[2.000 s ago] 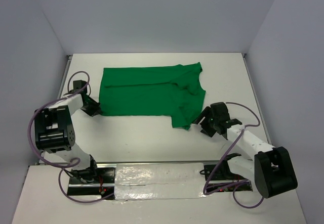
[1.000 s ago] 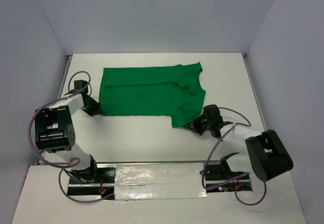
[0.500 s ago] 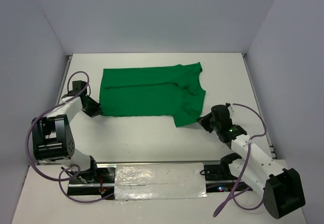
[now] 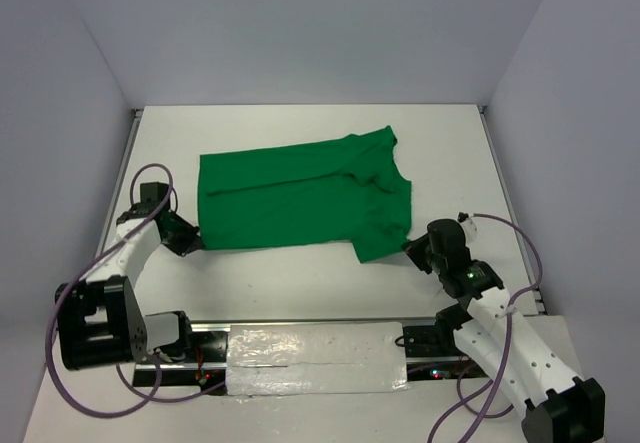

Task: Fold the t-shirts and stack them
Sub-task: Grap the side of the flattened tshirt closest away from the robot with both arms, then fold the other side of the tshirt into a rectangle

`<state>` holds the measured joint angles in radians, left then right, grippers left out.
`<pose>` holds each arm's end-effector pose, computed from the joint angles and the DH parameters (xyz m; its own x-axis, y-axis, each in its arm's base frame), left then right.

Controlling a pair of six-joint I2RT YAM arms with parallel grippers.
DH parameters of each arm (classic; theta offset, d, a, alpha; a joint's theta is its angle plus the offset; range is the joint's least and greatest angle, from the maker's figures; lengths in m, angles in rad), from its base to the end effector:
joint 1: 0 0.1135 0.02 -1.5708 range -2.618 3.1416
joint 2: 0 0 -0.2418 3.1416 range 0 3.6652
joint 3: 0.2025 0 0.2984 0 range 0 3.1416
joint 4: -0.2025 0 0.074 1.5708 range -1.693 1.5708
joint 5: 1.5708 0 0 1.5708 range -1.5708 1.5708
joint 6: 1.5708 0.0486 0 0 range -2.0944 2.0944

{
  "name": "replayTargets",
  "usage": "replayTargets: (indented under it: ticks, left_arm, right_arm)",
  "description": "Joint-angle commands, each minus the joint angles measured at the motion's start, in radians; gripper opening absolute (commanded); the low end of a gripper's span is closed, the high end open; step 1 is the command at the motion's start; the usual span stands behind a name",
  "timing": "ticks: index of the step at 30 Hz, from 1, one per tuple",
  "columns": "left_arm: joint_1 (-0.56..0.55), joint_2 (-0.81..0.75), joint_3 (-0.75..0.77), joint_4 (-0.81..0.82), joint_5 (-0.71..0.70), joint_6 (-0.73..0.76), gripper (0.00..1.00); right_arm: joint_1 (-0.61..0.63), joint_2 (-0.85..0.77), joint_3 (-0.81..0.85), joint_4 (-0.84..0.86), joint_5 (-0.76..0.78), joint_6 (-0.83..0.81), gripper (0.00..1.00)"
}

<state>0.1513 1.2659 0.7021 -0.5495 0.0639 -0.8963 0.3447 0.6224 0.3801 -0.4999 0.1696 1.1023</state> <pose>0.2779 0.0392 0.1288 -0.4582 -0.8583 -0.2311 -0.7692 0.5132 -0.3808 0.2019 0.0638 0.1602 -0.4800 0.7621 -0.4346 0.4701 0.6416 0.6061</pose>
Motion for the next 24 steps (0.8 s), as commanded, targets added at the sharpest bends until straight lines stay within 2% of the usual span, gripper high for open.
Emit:
replayTargets:
  ticks: [1, 6, 10, 16, 24]
  left_arm:
    - [-0.004, -0.101, -0.033, -0.075, 0.002, -0.027, 0.0]
    - [-0.006, -0.189, -0.055, -0.107, 0.004, -0.044, 0.0]
    - [-0.004, -0.145, 0.029, -0.107, 0.005, -0.044, 0.0]
    - [-0.002, -0.018, 0.196, -0.064, -0.007, -0.05, 0.0]
    - [-0.002, 0.114, 0.29, -0.012, 0.019, -0.073, 0.0]
  right_arm:
    - [0.007, -0.027, 0.019, -0.083, 0.039, -0.033, 0.0]
    - [0.004, -0.039, 0.051, -0.095, 0.051, -0.036, 0.0]
    - [0.004, 0.006, 0.117, -0.063, 0.105, -0.056, 0.0]
    - [-0.001, 0.18, 0.256, 0.05, 0.137, -0.105, 0.0]
    - [-0.009, 0.451, 0.446, 0.17, 0.113, -0.171, 0.0]
